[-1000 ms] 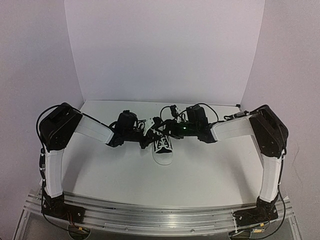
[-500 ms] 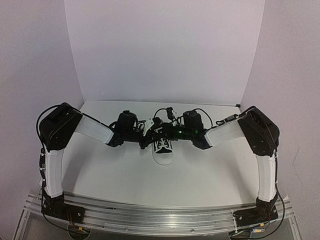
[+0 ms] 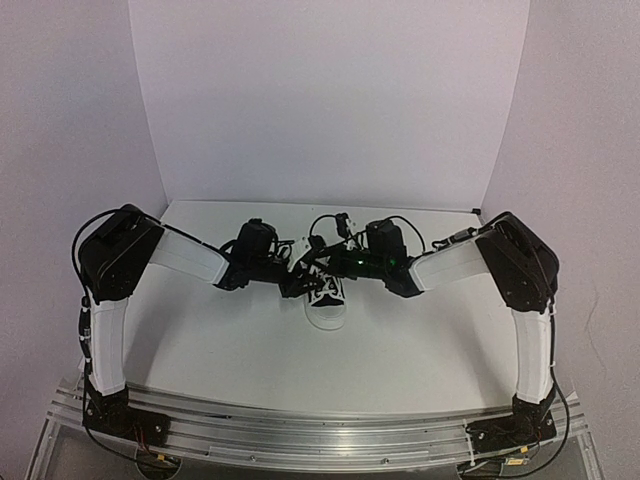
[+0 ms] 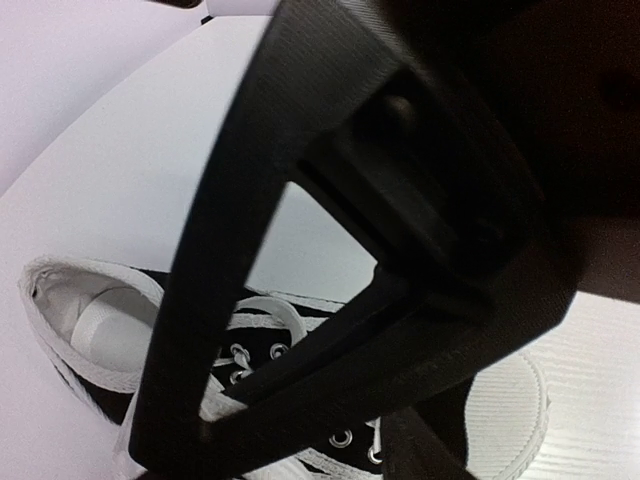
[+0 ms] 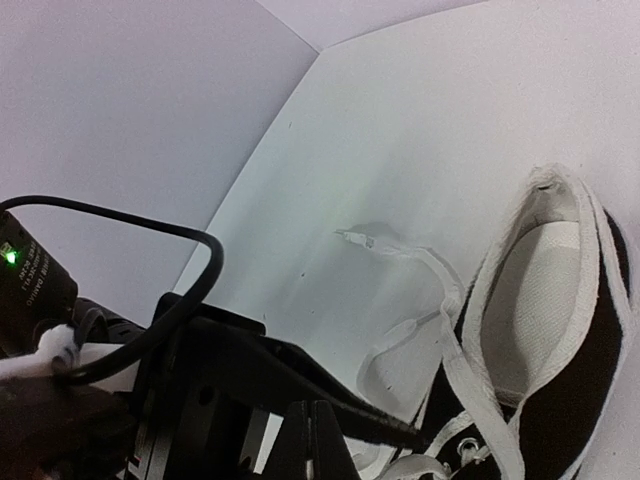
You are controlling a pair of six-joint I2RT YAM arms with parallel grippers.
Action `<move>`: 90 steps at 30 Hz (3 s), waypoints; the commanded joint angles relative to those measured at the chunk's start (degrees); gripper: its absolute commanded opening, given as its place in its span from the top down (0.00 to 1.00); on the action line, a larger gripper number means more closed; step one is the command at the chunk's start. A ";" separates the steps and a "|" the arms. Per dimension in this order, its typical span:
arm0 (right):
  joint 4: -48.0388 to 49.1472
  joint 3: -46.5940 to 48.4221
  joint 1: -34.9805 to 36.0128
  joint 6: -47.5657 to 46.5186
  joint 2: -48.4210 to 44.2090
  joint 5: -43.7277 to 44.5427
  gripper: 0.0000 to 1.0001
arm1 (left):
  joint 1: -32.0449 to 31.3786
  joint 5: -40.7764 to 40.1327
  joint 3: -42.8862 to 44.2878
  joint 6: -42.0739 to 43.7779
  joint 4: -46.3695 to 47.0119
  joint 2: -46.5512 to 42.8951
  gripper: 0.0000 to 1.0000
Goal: Tie the shoes
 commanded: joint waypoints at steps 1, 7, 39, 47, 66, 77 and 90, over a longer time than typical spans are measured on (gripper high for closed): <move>-3.30 0.57 -1.07 0.68 -4.23 4.45 1.00 | 0.94 1.33 4.42 12.36 -10.95 -4.15 0.43; -7.95 3.31 -1.29 -0.95 -3.78 5.51 1.00 | 8.30 17.26 8.14 26.63 -30.40 -9.71 0.24; -10.63 8.94 -1.22 -0.35 -1.43 4.27 1.00 | 17.66 -4.88 30.29 46.80 -57.84 13.74 0.89; -11.68 9.27 -0.98 0.17 -1.26 5.38 1.00 | 16.45 4.50 37.63 41.17 -73.90 8.73 1.00; -14.16 9.60 -0.23 1.13 -1.69 5.83 1.00 | -7.51 21.98 28.69 23.39 -60.42 -3.78 1.00; -16.21 9.54 -0.26 -1.00 -1.63 4.71 1.00 | -8.40 15.97 19.98 20.88 -35.21 -1.61 0.49; -16.40 10.46 -0.34 -1.73 -1.18 3.80 1.00 | -2.09 24.20 14.08 25.78 -39.23 -13.11 0.15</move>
